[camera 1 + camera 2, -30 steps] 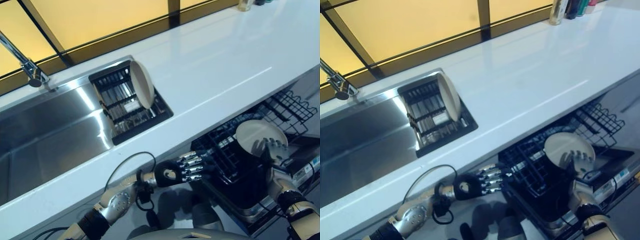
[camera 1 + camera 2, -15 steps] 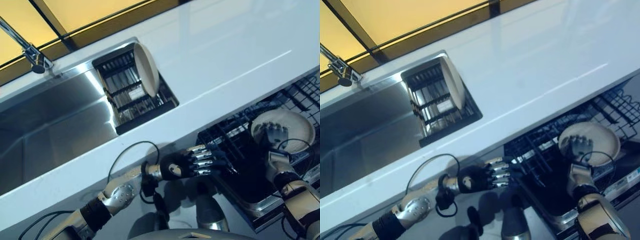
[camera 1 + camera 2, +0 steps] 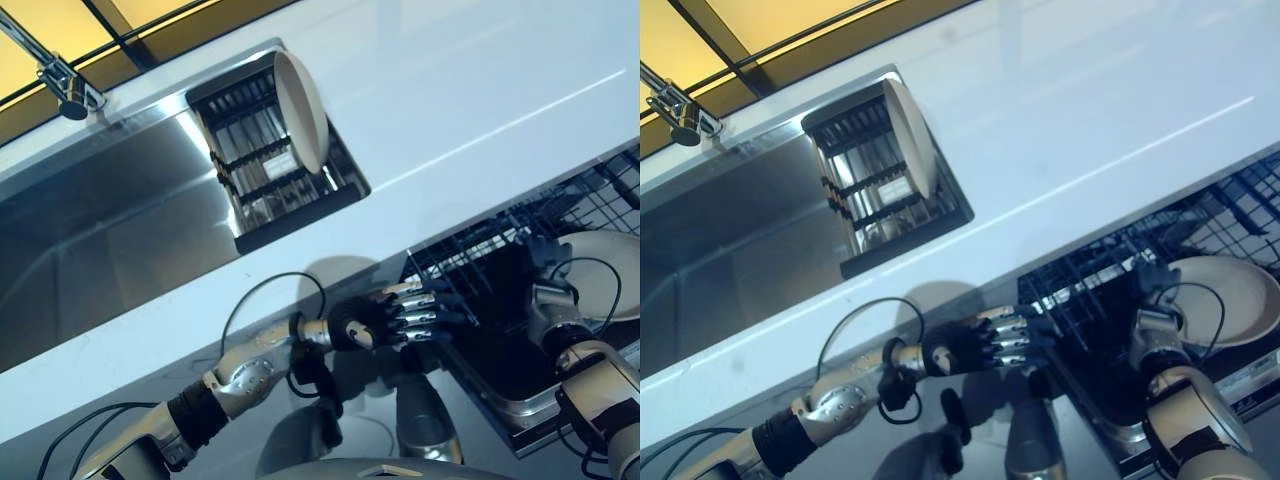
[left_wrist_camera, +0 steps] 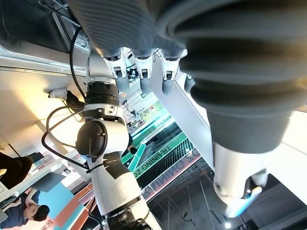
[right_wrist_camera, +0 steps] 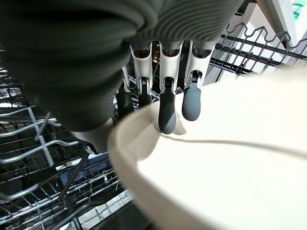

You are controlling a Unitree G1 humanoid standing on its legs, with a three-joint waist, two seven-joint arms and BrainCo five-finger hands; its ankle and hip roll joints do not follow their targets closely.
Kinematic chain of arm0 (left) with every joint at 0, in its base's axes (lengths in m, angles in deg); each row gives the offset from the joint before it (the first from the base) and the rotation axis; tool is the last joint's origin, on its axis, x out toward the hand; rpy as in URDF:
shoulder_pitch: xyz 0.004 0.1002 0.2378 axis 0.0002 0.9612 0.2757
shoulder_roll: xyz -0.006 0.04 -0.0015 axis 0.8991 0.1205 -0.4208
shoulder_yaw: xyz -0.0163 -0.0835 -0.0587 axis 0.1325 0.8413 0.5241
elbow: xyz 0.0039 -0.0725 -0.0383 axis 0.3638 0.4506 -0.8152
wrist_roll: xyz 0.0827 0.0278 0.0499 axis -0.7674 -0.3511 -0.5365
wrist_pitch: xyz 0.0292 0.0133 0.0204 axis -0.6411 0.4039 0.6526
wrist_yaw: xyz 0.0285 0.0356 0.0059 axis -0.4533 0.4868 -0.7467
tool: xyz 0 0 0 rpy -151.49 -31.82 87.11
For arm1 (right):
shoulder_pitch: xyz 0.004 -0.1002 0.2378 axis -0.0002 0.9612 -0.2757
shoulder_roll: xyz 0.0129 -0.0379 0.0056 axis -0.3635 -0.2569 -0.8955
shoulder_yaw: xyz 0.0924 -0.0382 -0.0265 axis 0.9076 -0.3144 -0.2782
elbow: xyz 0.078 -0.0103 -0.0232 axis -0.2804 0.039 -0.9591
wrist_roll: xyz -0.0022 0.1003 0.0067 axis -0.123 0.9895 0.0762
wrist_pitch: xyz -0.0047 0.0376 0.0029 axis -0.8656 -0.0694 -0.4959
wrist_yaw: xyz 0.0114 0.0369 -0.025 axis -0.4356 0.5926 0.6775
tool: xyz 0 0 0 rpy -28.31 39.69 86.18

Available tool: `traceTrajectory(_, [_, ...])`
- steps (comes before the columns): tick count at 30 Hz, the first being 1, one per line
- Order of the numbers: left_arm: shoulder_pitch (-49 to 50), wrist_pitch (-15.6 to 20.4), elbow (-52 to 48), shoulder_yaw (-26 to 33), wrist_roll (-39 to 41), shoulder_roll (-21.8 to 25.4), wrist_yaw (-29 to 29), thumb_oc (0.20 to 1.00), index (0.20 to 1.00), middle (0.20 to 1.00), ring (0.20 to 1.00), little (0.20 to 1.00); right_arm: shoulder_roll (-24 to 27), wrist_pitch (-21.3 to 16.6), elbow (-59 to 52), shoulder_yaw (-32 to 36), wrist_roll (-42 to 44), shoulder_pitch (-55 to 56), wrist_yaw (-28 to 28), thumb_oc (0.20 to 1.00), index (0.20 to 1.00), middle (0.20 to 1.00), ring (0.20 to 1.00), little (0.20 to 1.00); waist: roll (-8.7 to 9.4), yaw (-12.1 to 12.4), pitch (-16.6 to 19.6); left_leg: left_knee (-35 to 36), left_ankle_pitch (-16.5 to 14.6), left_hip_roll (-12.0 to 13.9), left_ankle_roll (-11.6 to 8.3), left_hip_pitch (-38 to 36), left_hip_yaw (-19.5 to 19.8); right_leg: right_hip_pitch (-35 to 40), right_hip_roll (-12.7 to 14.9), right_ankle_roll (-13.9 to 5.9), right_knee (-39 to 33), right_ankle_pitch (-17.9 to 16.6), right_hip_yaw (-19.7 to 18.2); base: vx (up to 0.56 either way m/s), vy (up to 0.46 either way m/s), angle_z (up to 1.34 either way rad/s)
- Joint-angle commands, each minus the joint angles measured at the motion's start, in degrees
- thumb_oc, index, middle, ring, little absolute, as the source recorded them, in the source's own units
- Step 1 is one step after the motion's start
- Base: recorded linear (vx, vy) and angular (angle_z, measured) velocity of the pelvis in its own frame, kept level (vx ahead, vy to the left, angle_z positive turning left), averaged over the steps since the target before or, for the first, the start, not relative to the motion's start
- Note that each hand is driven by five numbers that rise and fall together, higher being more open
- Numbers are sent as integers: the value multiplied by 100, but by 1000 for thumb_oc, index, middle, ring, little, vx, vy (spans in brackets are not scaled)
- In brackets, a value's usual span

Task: Pick up plates and place into dishwasher.

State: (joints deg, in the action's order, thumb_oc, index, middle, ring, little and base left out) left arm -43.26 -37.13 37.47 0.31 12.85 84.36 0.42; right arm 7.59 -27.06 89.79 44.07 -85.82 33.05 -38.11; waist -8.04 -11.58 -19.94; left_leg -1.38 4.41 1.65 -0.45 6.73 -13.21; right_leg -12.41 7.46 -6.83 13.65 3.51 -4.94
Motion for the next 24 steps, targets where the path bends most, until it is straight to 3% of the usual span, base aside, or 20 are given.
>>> traceTrajectory(1, [98,278,-490,-84,313,-103,-25,1000,1000,1000,1000,1000,338,354,312,-45,160,-368,-248,200,200,200,200,200,108,150,150,-1166,-1053,326,-13,184,285,-328,149,-131,-461,-812,-12,0,0,0])
traceTrajectory(16, [424,272,-472,-24,300,-87,-19,1000,1000,1000,1000,1000,338,185,-62,191,598,49,-794,200,200,200,200,200,259,94,381,-960,-1111,311,28,-166,204,-21,110,-159,-613,-794,-103,39,12,-1])
traceTrajectory(24, [945,250,-535,255,292,-48,-36,1000,1000,1000,1000,1000,519,112,-1051,756,880,904,-1138,200,200,200,200,200,401,-24,610,-757,-1165,307,82,-478,98,171,42,-201,-697,-768,-219,73,25,-5])
